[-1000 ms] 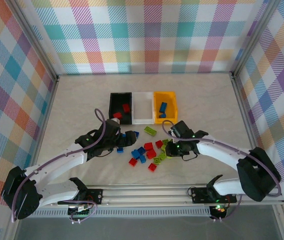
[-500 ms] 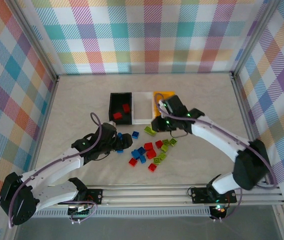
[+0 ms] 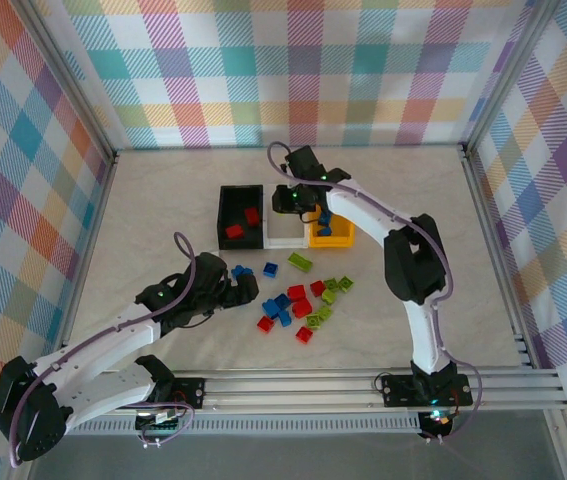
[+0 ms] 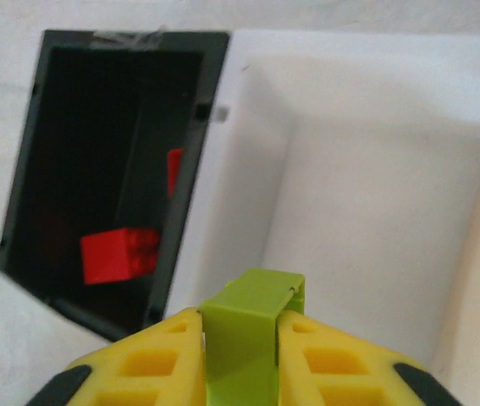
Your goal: Sort the legos into containers by color
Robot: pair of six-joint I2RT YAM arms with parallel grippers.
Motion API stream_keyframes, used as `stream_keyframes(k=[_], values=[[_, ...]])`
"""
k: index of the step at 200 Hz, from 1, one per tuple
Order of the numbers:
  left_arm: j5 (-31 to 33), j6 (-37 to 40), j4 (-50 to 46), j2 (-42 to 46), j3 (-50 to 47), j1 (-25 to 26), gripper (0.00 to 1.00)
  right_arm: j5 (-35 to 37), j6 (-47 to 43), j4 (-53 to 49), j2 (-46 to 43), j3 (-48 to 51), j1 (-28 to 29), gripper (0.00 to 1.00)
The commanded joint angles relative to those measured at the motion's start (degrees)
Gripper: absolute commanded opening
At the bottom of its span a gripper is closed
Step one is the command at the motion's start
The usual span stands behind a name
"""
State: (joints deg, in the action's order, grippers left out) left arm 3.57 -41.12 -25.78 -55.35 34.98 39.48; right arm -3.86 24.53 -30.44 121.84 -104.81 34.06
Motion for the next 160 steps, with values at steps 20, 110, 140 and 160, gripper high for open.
stream_keyframes(k=[20, 110, 140, 160], values=[[0.03, 0.86, -1.25, -1.90, -0.57, -1.49, 0.97, 2.59, 0.47, -3.23, 1.83, -4.59, -0.74, 0.41], [-2.62, 7.07, -0.83, -14.68, 2.78, -1.20, 0.78, -1.01, 1.12, 6.41, -17.28, 18.14, -0.67, 0.54], [0.29, 8.26, 0.38, -22.34, 3.69, -0.25, 0.77, -1.83, 2.22, 10.21, -25.96, 29.99, -0.67, 0.56], [1.42, 8.78, 2.46, -25.59, 4.40, -0.20, 0.75, -1.77, 2.75, 11.34, -30.96, 35.54, -0.67, 0.56]])
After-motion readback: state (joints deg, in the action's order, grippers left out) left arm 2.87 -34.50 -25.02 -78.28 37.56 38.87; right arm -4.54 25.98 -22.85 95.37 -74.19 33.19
